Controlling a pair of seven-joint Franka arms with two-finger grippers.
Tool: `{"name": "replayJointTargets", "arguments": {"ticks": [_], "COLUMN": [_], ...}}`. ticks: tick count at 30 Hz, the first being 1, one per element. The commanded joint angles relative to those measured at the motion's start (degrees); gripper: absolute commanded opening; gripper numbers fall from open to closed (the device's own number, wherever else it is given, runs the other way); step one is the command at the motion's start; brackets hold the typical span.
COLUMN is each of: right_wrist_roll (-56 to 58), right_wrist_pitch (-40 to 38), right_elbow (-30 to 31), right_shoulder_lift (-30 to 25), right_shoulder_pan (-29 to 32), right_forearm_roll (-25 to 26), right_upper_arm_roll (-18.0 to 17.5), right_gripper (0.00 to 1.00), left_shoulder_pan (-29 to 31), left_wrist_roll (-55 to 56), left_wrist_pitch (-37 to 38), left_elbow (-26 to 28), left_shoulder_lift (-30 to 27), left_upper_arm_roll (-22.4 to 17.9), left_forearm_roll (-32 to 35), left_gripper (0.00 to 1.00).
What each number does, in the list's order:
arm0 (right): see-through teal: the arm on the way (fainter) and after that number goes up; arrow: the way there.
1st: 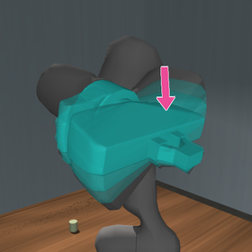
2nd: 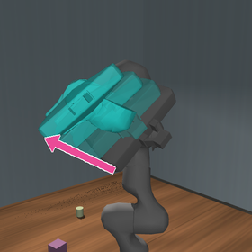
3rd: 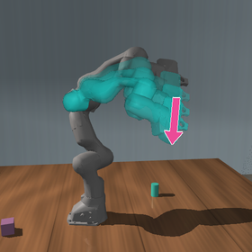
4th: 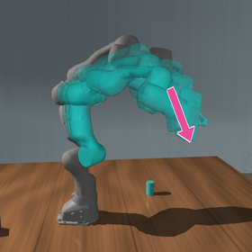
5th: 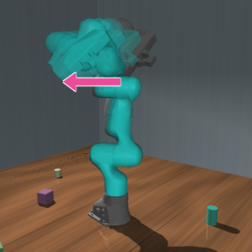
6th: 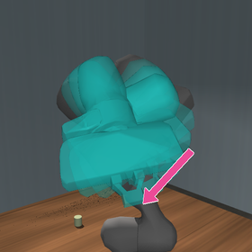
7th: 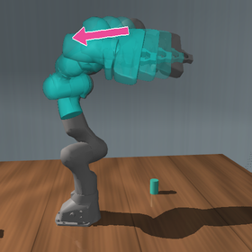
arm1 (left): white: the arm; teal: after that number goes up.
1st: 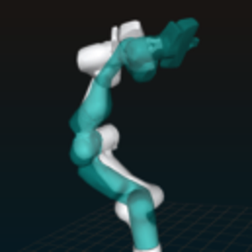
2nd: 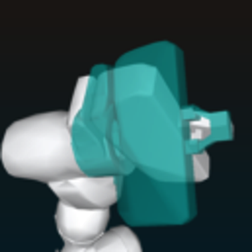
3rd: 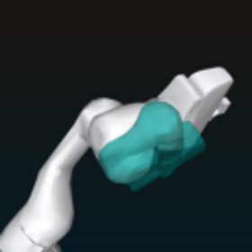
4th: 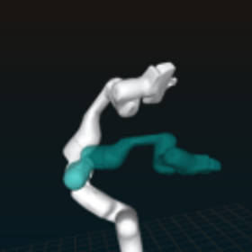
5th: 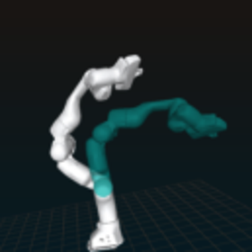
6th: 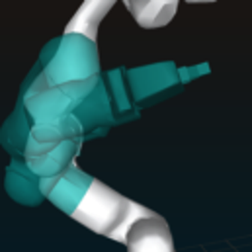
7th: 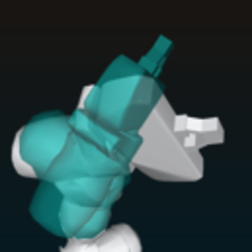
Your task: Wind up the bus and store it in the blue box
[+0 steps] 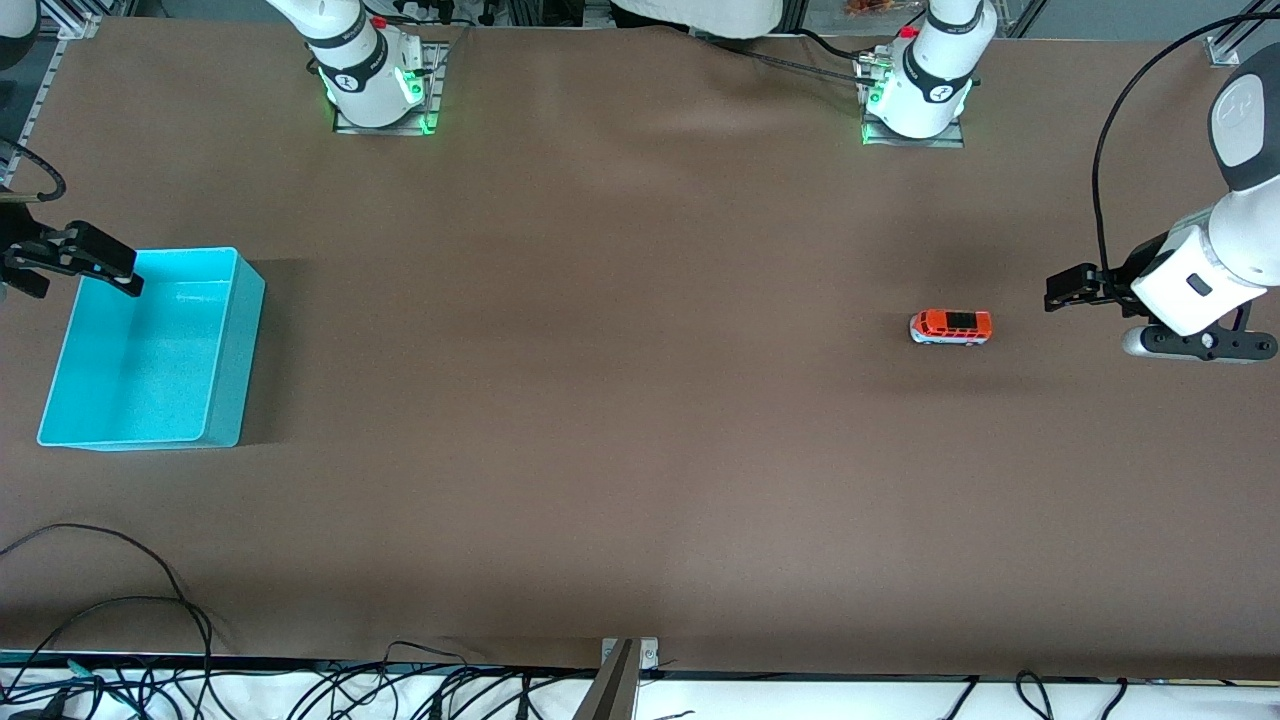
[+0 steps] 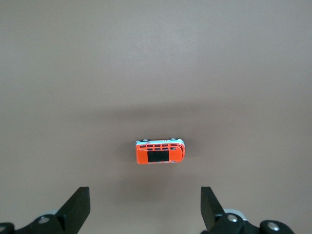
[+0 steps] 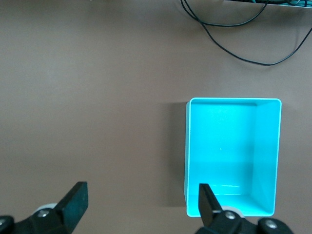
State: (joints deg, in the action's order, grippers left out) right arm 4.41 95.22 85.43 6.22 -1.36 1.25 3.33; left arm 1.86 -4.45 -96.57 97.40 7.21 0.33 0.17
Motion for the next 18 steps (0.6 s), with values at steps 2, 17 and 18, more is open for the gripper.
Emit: {"name": "replayJointTargets", "arguments": {"ticks": [2, 17, 18], "right_wrist_roll": [-0.6, -0.5, -0.5], "right_wrist_pitch": [-0.7, -0.7, -0.7], "right_elbow": [-0.7, -0.9, -0.9], "right_shoulder_lift": [-0.2, -0.3, -0.3], "right_shoulder_pan": [-0.1, -0.1, -0.1], "right_forearm_roll": [0.4, 0.4, 0.4], "right_upper_arm_roll": [-0.2, -0.2, -0.2], "right_gripper": [1.00, 1.00, 1.00], "left_shoulder_pan": [-0.2, -0.1, -0.1], "left_wrist_roll": [0.9, 23.6, 25.4], "left_wrist_pitch": [0.8, 1.0, 1.0], "left_elbow": [-0.3, 1.9, 2.3], "left_shoulder_lift": [0.0, 0.0, 0.0], "left_upper_arm_roll": [0.2, 1.9, 1.9], "left_forearm_roll": [0.9, 0.8, 0.8], "left_gripper": [1.00, 1.00, 1.00]}}
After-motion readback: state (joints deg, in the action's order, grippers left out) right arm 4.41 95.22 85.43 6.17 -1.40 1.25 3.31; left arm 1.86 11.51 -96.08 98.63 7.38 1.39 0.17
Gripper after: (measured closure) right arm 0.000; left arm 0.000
